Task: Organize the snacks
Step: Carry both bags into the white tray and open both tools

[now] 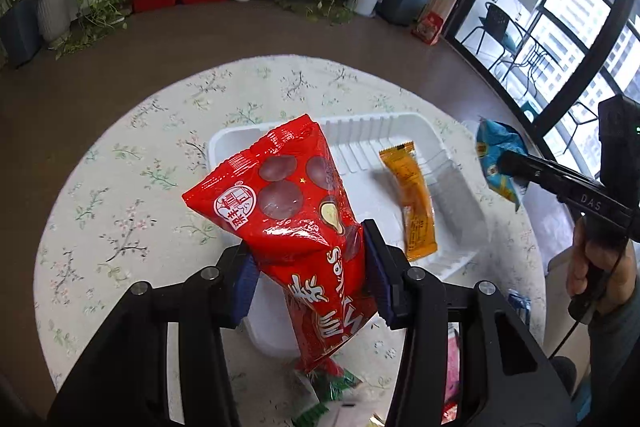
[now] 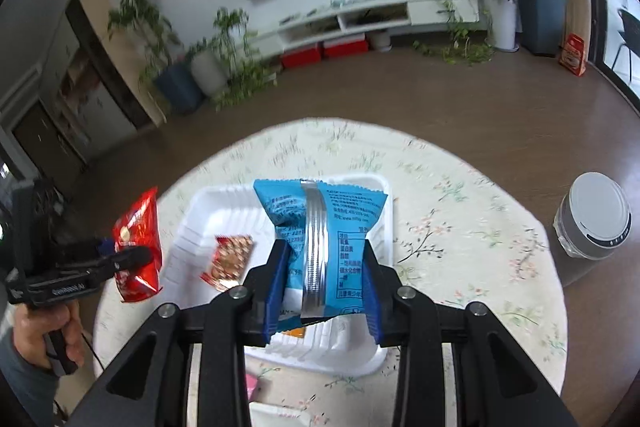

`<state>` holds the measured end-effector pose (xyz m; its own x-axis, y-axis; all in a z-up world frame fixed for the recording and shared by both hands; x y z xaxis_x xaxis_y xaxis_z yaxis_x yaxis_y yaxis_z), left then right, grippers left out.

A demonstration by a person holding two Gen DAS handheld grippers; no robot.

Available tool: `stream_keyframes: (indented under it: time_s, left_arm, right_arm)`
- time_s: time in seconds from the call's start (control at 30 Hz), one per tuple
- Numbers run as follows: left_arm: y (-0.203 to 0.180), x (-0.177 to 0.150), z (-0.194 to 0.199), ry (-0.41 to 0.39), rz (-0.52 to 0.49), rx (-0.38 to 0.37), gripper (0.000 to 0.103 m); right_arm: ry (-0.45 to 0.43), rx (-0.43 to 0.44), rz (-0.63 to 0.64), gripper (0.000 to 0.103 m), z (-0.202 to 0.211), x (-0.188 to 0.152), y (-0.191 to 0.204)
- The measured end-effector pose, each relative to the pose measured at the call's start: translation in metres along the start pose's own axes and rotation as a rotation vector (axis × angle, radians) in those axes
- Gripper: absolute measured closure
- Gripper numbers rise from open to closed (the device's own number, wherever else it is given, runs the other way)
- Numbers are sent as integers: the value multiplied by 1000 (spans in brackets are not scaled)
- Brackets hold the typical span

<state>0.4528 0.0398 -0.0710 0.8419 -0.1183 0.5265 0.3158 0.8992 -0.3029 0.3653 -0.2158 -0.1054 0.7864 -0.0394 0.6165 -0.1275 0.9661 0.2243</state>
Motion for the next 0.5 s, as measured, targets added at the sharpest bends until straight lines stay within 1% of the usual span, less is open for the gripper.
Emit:
stream_keyframes:
  time_s: [0.03,0.07,0.13,0.27,0.5]
  left_arm:
    - [0,-11,-6,8,-1,5,58]
    - [2,-14,-13,17,-3,10,58]
    - [4,-14,-25,33,-2,11,58]
    - [10,-14,-43,39,-4,17,58]
    - [13,-25,-65,82,-14,46,58]
  right_arm:
    - [10,-6,6,66,-6,-3,-1]
    - [24,-12,12,66,-13,-5,1]
    - [47,-29,26,66,-25,-11,2]
    - [68,-46,38,66,-38,-16,7]
    - [103,-81,57,66,-60,-25,11]
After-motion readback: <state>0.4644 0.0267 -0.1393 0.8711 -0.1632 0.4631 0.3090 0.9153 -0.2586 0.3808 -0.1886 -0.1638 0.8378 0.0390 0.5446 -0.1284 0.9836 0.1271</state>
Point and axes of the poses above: each gripper's, at about its wrist camera, not at the fingertips, and z roughly against the way its jaws point, y to its left, x to its top, the point moved 5 cm from there along -z, roughly the way its jaws point, and after that the axes turned 5 degrees about -x, right-handed, at the moved point
